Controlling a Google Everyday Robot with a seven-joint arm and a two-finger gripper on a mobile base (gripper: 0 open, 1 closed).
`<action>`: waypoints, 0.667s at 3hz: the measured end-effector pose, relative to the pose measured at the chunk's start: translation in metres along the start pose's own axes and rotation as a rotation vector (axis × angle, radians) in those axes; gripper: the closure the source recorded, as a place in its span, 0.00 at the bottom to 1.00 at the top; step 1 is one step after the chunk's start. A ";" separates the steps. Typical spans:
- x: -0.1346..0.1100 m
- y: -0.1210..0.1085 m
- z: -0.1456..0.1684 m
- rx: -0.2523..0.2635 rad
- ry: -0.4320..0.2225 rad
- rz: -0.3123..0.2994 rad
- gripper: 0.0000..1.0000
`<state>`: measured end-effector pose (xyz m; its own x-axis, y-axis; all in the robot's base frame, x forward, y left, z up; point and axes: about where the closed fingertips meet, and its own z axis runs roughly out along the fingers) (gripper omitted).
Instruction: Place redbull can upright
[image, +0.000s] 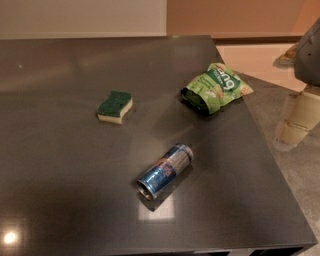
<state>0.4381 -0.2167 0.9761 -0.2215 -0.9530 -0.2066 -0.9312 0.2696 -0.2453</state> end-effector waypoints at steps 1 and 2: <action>-0.002 -0.001 -0.001 0.003 0.000 -0.005 0.00; -0.019 -0.004 0.001 0.004 -0.008 -0.039 0.00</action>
Offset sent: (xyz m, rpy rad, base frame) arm 0.0162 0.0325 -0.0001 -0.0089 0.0061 0.0770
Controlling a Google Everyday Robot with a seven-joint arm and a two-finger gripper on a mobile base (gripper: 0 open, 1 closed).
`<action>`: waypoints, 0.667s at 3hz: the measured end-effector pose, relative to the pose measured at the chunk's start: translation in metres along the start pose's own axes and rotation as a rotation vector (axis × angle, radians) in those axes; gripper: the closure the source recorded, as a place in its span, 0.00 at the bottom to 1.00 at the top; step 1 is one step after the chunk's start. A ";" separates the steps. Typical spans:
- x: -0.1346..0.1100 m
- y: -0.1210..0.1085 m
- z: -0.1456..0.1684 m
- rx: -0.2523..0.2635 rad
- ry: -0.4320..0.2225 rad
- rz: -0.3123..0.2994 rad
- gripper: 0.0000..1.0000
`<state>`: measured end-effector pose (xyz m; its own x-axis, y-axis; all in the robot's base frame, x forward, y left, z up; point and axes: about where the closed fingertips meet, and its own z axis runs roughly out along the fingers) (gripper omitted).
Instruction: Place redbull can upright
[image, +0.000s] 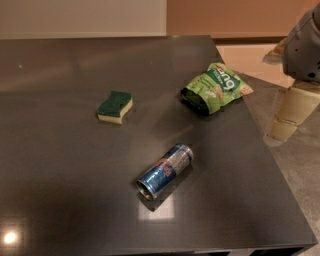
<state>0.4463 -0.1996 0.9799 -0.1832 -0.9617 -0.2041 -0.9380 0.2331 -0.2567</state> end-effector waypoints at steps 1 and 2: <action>-0.021 0.002 0.010 -0.015 -0.002 -0.044 0.00; -0.046 0.006 0.024 -0.040 0.003 -0.104 0.00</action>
Offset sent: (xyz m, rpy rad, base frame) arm 0.0135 0.0853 -0.0332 -0.0562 0.0704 0.1929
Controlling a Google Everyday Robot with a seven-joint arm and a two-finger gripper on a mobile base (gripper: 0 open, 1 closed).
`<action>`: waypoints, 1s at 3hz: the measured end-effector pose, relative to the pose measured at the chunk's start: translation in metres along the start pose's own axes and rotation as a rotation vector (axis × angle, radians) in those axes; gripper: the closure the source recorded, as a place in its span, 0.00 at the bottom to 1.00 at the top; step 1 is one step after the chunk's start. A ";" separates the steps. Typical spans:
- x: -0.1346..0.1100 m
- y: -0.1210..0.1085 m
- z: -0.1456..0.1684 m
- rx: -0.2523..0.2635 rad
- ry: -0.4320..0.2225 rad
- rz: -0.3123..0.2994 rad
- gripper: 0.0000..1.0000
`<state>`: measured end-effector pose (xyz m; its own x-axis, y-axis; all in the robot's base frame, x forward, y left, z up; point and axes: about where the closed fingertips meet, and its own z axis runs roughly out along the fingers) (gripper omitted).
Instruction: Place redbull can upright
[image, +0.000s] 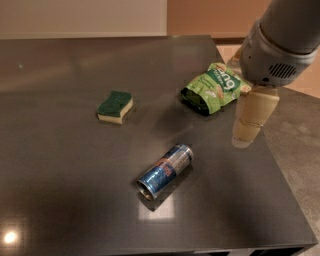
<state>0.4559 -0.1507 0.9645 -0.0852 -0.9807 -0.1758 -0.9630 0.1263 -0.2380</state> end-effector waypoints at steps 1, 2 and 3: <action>-0.029 0.010 0.022 -0.049 0.017 -0.100 0.00; -0.055 0.025 0.042 -0.105 0.043 -0.219 0.00; -0.069 0.039 0.060 -0.149 0.067 -0.306 0.00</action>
Offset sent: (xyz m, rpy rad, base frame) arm -0.0186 0.0919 -0.0605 -0.1517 0.1469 0.3511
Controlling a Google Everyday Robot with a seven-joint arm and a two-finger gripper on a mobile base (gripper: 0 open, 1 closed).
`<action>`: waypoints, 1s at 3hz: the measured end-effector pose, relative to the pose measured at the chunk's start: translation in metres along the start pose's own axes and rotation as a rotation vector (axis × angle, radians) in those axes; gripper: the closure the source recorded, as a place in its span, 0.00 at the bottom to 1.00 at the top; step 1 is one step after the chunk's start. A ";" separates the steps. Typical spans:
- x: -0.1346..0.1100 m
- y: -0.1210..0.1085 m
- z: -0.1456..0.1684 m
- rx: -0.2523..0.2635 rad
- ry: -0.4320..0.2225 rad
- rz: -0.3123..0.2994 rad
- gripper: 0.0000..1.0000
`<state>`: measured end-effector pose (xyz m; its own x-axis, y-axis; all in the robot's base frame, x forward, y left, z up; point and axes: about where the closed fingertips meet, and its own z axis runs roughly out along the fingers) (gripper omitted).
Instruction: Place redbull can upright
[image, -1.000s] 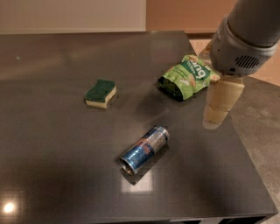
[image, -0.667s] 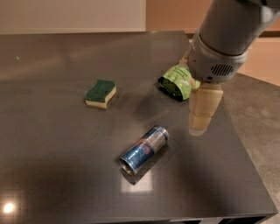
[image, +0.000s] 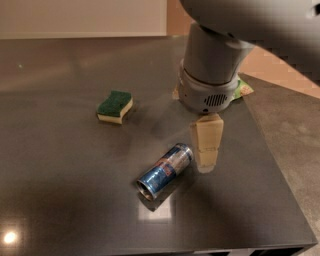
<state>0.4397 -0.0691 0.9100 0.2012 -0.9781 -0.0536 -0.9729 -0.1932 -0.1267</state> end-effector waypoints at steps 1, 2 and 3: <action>-0.017 0.006 0.017 -0.048 0.004 -0.097 0.00; -0.032 0.018 0.030 -0.090 -0.018 -0.216 0.00; -0.044 0.031 0.039 -0.124 -0.057 -0.340 0.00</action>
Offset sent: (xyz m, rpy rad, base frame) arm -0.0407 0.0404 -0.0491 -0.0350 0.1467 0.3966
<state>0.4052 -0.0292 0.8697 0.5183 -0.8510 -0.0844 -0.8549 -0.5182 -0.0257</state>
